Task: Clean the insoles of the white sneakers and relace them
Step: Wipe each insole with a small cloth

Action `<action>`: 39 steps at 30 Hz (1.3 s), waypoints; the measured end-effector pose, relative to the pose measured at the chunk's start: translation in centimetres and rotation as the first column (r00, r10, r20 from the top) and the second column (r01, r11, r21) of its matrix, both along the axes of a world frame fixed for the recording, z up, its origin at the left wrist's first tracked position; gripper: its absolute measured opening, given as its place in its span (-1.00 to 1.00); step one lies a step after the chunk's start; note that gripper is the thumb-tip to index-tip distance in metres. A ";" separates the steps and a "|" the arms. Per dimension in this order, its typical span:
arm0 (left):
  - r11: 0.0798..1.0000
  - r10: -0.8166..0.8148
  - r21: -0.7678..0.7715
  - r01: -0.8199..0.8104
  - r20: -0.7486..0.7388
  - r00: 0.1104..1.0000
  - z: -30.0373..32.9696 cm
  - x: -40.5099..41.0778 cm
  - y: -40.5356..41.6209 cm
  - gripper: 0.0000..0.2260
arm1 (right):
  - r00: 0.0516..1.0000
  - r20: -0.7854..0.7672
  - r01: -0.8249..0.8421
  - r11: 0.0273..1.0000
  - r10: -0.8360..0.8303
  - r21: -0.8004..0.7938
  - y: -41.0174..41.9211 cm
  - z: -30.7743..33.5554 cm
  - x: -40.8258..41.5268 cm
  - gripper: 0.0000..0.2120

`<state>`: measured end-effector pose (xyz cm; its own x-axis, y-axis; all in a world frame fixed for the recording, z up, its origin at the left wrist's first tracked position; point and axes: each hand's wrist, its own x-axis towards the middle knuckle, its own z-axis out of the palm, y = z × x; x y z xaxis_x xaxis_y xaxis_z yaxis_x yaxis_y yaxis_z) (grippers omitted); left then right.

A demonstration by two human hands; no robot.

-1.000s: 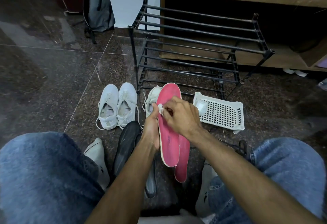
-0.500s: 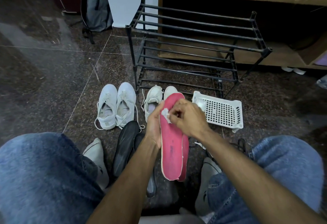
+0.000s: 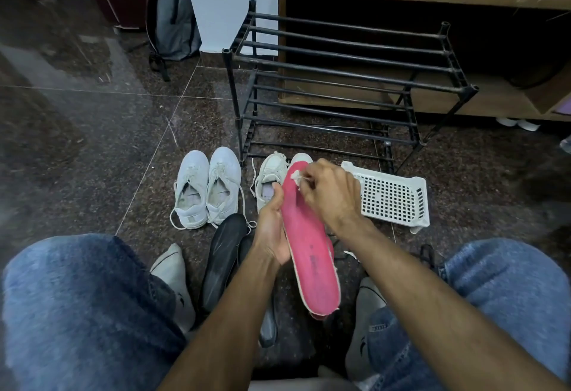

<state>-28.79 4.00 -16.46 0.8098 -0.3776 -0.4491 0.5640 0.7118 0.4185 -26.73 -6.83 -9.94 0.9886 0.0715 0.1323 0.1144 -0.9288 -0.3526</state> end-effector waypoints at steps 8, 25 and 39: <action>1.000 0.002 0.002 -0.002 -0.029 1.000 -0.7 0.0 0.0 -0.35 | 0.955 -0.029 -0.294 0.954 0.296 0.055 -0.6 -1.7 -3.1 -0.84; 0.998 -0.015 0.061 0.017 -0.033 0.999 0.0 0.1 -0.1 -0.38 | 0.996 -0.077 -0.027 0.992 0.037 0.121 -1.8 -1.3 -1.8 -0.88; 0.998 -0.039 0.040 0.039 -0.007 0.999 0.1 -0.5 -0.8 -0.42 | 0.999 -0.024 0.034 0.982 -0.030 0.184 -2.6 -0.1 0.4 -0.90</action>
<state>-29.24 3.25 -16.39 0.7916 -0.3904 -0.4700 0.5940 0.6717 0.4426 -26.30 -9.46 -10.07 0.9928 0.0161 0.1190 0.0761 -0.8509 -0.5198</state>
